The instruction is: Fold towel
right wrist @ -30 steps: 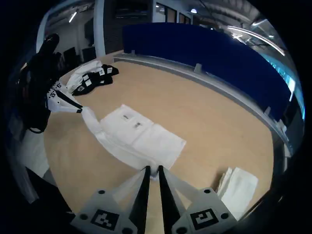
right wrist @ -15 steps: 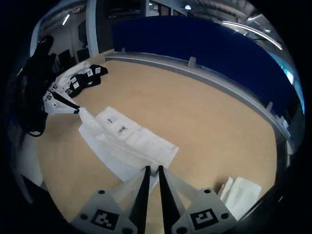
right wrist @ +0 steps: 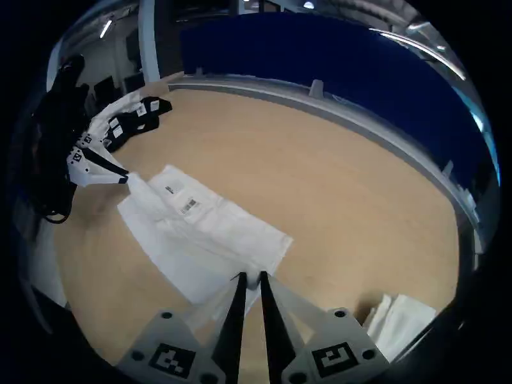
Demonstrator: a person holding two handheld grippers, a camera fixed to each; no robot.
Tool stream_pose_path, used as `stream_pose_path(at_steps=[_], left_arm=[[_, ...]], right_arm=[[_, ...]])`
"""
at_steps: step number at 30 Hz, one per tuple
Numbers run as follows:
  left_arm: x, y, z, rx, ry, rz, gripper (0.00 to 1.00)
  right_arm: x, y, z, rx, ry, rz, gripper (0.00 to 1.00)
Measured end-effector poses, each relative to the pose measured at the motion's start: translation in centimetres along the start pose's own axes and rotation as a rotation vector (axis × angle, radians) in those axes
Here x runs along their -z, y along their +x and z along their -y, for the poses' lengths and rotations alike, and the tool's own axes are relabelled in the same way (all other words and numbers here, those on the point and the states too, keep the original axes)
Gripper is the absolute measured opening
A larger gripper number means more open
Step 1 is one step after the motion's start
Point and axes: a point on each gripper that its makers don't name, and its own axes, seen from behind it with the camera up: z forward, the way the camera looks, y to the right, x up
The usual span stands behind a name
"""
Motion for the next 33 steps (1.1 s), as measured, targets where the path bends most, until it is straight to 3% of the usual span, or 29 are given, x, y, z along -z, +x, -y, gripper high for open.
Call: stream_pose_path(at_steps=[9, 18, 23, 26, 28, 30, 33], left_arm=[[-2.8, 0.2, 1.2, 0.014, 0.023, 0.016, 0.1], [-4.1, 0.1, 1.9, 0.027, 0.051, 0.016, 0.19], [-4.5, 0.1, 2.3, 0.035, 0.072, 0.014, 0.38], [-4.7, 0.2, 2.7, 0.032, 0.088, 0.01, 0.41], [-4.6, 0.4, 3.1, 0.027, 0.104, 0.003, 0.68], [-4.4, 0.7, 3.5, 0.023, 0.121, -0.005, 0.95], [-4.1, 0.8, 3.9, 0.024, 0.128, -0.007, 0.96]], right_arm=[[-2.8, 0.0, -1.2, -0.081, -0.02, 0.013, 0.16], [-3.9, -0.4, -1.7, -0.109, -0.056, 0.017, 0.2], [-4.5, -0.4, -2.1, -0.12, -0.089, 0.019, 0.33], [-4.6, -0.3, -2.3, -0.117, -0.113, 0.018, 0.53], [-4.6, -0.1, -2.5, -0.113, -0.126, 0.014, 0.69], [-4.4, 0.1, -2.6, -0.109, -0.136, 0.009, 0.78], [-4.2, 0.2, -2.7, -0.106, -0.142, 0.006, 0.81]])
